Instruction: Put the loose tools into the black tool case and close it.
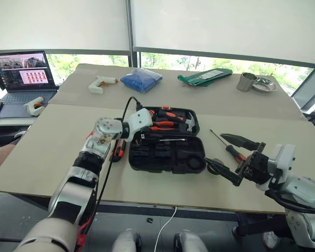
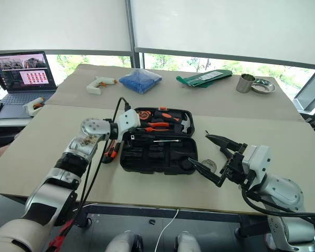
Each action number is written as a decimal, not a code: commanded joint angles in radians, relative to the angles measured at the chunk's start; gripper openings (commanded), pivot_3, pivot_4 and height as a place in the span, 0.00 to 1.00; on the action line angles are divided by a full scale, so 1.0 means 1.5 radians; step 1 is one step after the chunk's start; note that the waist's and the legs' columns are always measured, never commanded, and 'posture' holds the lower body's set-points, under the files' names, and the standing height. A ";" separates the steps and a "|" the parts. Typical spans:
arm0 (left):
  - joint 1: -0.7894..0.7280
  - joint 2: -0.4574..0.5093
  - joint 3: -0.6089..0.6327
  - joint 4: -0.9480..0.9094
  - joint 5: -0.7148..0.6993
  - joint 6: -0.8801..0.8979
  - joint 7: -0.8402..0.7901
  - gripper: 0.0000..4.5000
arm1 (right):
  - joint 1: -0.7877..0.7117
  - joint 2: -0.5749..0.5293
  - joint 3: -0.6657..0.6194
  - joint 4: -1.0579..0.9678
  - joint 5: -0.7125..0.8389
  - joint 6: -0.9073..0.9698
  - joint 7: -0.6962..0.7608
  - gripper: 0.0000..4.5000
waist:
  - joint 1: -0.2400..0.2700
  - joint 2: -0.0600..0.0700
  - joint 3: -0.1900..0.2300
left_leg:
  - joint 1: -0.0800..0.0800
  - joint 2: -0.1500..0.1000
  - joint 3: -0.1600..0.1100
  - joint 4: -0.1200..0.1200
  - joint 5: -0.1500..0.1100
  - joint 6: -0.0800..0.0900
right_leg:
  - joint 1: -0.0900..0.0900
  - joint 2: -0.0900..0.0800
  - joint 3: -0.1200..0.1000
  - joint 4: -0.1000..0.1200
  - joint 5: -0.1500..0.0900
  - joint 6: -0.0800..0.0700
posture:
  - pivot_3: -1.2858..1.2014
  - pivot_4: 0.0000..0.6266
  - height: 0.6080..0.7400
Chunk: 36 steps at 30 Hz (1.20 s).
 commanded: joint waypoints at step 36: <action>0.263 0.160 0.206 -0.331 -0.296 0.129 -0.165 0.99 | 0.238 0.043 -0.240 0.244 -0.078 -0.115 -0.053 1.00 | -0.002 0.004 -0.001 | 0.008 0.000 -0.001 -0.002 -0.002 0.002 | 0.008 -0.003 0.000 -0.002 -0.004 0.003 | 0.52 0.24 0.99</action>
